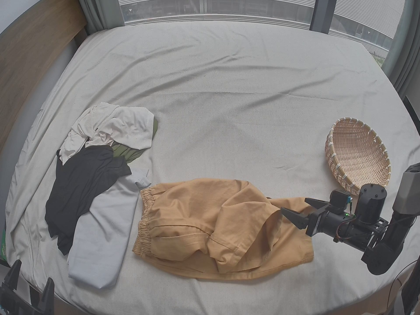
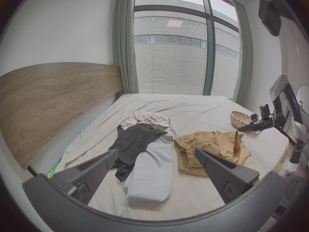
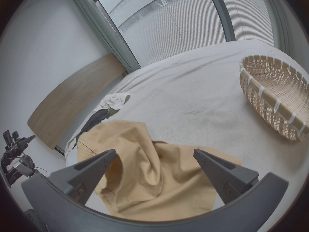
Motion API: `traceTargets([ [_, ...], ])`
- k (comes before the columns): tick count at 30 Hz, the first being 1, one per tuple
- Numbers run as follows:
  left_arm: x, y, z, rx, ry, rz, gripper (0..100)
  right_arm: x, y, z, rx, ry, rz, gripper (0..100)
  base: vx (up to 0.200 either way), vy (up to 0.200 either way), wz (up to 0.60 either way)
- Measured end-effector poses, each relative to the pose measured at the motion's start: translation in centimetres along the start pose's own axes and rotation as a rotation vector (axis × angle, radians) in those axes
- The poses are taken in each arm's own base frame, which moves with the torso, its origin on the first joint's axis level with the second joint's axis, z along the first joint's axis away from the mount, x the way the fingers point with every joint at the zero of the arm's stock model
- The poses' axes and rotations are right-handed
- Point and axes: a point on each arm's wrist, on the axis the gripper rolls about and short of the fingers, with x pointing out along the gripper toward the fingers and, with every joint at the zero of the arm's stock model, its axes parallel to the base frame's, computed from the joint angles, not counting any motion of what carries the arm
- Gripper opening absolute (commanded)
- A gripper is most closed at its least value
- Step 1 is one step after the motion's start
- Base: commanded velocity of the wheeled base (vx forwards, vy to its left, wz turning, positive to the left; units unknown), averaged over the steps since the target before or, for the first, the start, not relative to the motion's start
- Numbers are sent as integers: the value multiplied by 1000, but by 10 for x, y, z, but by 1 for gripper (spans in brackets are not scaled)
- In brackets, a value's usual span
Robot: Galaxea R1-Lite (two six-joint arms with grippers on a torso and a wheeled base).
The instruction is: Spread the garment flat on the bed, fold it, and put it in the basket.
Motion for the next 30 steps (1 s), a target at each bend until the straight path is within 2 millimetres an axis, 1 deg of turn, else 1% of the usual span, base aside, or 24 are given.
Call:
traceTargets([
  [6, 0, 0, 0, 0, 0, 0, 100, -7, 34, 8, -17, -31, 120, 100, 0, 0, 0],
  [12, 0, 0, 0, 0, 0, 0, 100, -11, 54, 7, -15, -21, 196, 100, 0, 0, 0],
  [16, 0, 0, 0, 0, 0, 0, 100, -12, 62, 0, -18, 11, 231, 100, 0, 0, 0],
  [21, 0, 0, 0, 0, 0, 0, 100, -11, 68, -12, -18, 65, 252, 100, 0, 0, 0],
  [30, 0, 0, 0, 0, 0, 0, 100, -1, 69, -36, -5, 167, 253, 100, 0, 0, 0],
])
